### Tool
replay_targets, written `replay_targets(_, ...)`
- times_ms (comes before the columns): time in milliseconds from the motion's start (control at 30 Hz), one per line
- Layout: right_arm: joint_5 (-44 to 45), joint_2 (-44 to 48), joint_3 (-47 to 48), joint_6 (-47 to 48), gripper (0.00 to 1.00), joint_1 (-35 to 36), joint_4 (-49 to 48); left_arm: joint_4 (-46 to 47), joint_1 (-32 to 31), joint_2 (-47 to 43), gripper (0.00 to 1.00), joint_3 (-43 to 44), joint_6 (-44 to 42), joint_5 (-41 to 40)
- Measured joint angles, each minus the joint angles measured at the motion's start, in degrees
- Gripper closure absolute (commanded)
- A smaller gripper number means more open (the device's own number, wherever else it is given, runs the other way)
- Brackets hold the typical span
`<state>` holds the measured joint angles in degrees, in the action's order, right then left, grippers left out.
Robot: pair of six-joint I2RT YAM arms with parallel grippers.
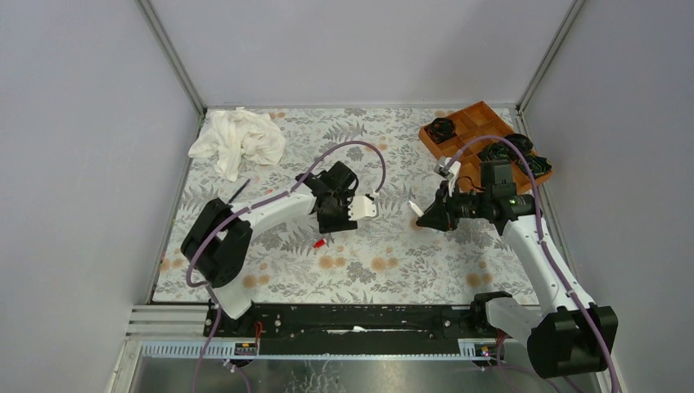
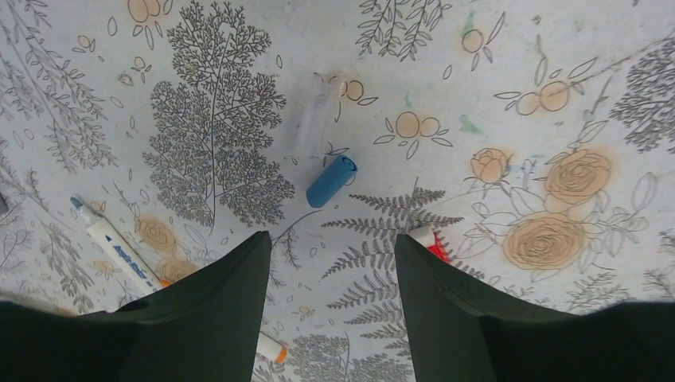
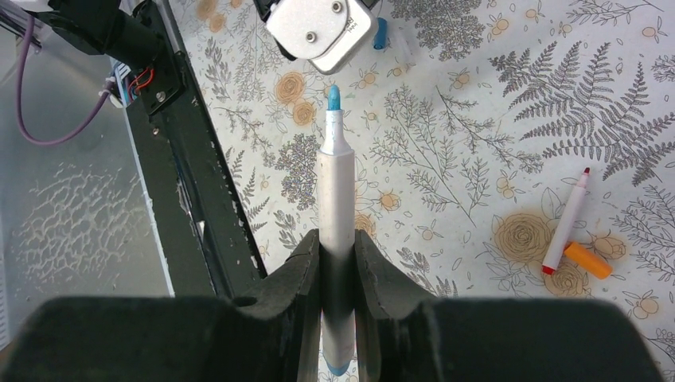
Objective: Insert the pens into the pen caps
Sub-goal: Insert the pen cap onto the pen.
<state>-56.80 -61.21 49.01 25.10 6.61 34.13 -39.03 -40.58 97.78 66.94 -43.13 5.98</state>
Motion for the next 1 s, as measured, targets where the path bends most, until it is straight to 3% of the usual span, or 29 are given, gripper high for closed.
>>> replay_targets(333,-1.5,0.1,0.0,0.2,1.0,-1.5,0.8,-0.2,3.7,5.2,0.37,1.5,-8.9,5.0)
replay_targets(700,-2.9,0.1,0.1,0.4,1.0,-2.1,1.4,0.0,4.0,8.7,0.44,2.9,-11.9,6.6)
replay_targets(867,-3.4,0.2,0.7,0.6,1.0,-2.4,1.6,0.4,4.0,9.7,0.53,3.1,-12.1,6.7)
replay_targets(1000,-4.2,0.3,0.7,0.7,1.0,-2.7,1.8,0.5,4.0,10.0,0.72,3.4,-11.9,7.0)
